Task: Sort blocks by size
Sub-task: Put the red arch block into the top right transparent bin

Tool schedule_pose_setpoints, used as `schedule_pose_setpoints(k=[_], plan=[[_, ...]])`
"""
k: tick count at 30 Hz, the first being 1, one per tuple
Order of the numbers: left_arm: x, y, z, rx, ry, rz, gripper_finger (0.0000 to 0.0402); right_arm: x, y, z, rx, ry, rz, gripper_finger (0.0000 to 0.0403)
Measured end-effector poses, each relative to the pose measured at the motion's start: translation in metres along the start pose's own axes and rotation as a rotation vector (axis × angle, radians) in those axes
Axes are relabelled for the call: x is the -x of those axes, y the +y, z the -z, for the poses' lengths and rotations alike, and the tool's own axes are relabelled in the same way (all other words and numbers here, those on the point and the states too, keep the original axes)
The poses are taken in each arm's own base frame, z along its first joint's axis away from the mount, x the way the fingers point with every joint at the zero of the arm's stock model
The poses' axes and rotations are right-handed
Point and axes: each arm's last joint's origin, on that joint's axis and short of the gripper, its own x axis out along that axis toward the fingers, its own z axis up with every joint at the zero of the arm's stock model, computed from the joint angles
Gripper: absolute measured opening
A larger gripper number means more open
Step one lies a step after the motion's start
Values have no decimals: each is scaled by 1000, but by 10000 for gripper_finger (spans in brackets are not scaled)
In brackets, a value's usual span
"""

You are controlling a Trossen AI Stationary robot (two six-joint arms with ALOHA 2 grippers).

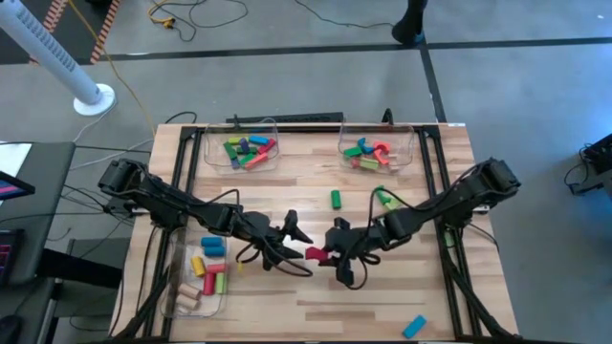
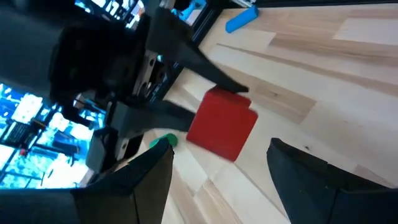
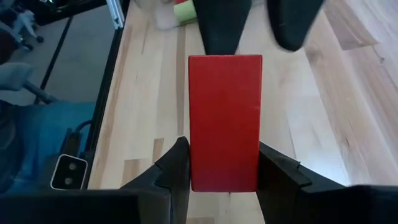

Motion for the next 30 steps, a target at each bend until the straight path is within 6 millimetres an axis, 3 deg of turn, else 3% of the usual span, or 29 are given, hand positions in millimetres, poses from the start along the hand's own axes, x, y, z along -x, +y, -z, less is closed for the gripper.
schedule_pose_setpoints(k=[18, 30], plan=[[0, 1, -3, -117, -40, -12, 247, -2, -20, -18, -67, -39, -104, 166], [0, 1, -4, -127, -50, -3, 156, -2, -21, -19, -73, -35, -118, 166]])
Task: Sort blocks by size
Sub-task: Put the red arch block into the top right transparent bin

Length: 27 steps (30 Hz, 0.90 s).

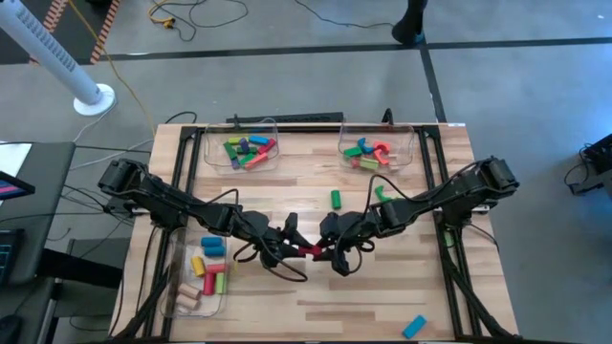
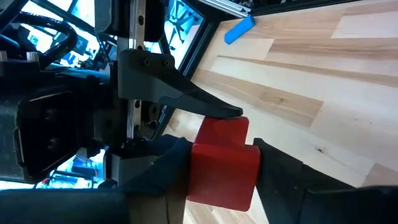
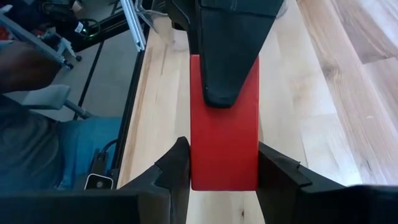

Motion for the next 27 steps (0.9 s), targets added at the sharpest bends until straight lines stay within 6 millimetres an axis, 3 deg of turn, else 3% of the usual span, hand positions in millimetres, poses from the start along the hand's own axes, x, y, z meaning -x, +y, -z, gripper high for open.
schedule_pose_setpoints(k=[10, 20, 27], plan=[[0, -2, -3, -6, -8, 7, 133, 0, 1, 0, 10, 3, -10, 174], [0, -4, -4, 30, 0, 6, 130, 3, 8, 10, 101, 75, -6, 233], [0, 4, -2, 80, -16, -50, 129, 25, 3, 14, 124, 145, 164, 249]])
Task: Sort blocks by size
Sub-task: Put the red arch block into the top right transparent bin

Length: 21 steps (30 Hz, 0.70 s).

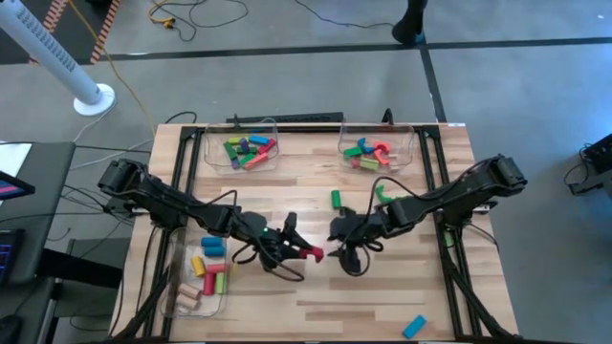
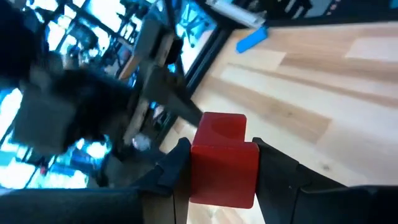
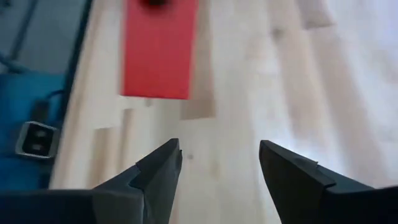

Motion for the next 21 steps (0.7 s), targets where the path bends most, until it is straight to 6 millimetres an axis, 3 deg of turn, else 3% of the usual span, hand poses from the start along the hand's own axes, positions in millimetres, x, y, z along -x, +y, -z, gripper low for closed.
schedule_pose_setpoints(k=[10, 21], plan=[[2, 44, 39, 264, -7, -160, 129, 59, 4, 4, 121, -106, 331, 249], [26, 103, 78, 563, -342, -202, 129, 81, 8, 4, 259, -233, 639, 249]])
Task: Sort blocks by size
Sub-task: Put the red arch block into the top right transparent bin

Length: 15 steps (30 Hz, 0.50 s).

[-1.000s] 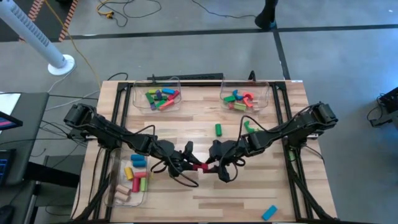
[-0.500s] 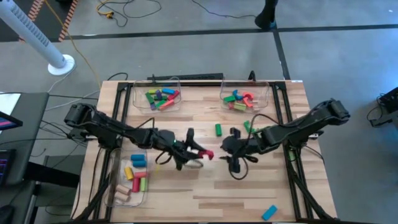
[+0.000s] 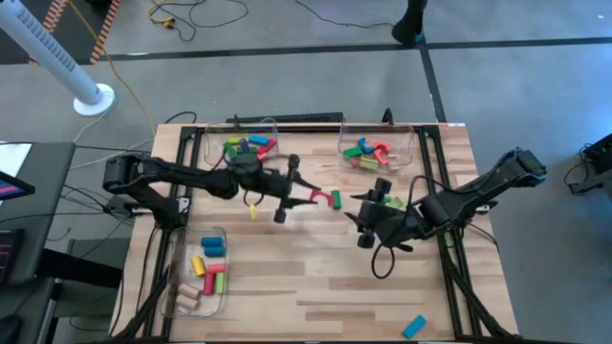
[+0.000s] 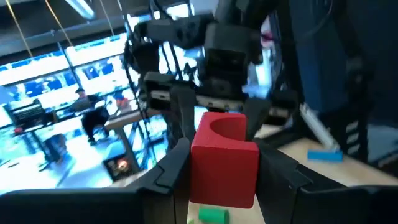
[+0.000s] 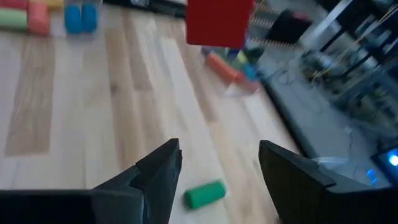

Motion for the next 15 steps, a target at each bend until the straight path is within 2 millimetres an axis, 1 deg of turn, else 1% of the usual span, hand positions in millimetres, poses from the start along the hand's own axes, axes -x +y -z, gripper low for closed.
schedule_pose_setpoints(k=[3, 6, 10, 15], plan=[[2, 12, -4, 45, -36, 16, 129, -4, -4, -8, 17, -53, 25, 249], [2, 17, -9, 72, -57, 41, 129, -10, -10, -19, 27, -116, 53, 249], [1, 18, -11, 80, -62, 50, 129, -15, -18, -28, 36, -171, 86, 249], [1, 19, -11, 73, -62, 46, 129, -17, -20, -36, 31, -236, 7, 249]])
